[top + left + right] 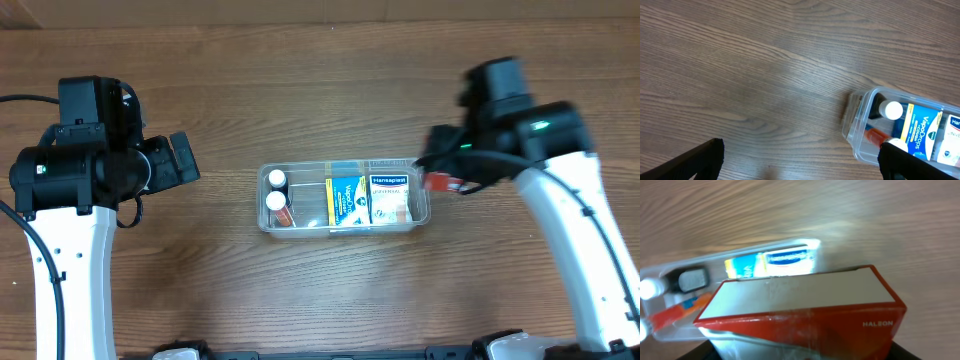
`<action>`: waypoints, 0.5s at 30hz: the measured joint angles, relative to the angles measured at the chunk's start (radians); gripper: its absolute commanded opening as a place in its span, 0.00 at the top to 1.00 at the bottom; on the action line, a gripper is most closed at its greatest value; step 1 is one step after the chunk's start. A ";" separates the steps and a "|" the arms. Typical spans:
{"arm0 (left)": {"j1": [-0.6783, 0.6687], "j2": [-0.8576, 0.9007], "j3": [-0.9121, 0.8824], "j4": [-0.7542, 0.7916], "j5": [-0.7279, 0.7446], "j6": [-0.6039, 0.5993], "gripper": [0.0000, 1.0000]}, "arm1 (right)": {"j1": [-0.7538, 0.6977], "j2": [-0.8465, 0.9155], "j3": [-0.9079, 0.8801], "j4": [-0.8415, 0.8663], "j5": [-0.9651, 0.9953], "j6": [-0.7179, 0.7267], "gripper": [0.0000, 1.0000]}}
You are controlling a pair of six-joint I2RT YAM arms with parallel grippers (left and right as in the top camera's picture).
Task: Pack container
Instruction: 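Grasp the red Halson box with the right gripper, then place the red box into the container's left end, release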
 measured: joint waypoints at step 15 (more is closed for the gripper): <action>0.000 0.000 0.000 -0.004 0.000 0.000 0.00 | 0.453 0.298 0.000 0.318 -0.022 0.290 0.32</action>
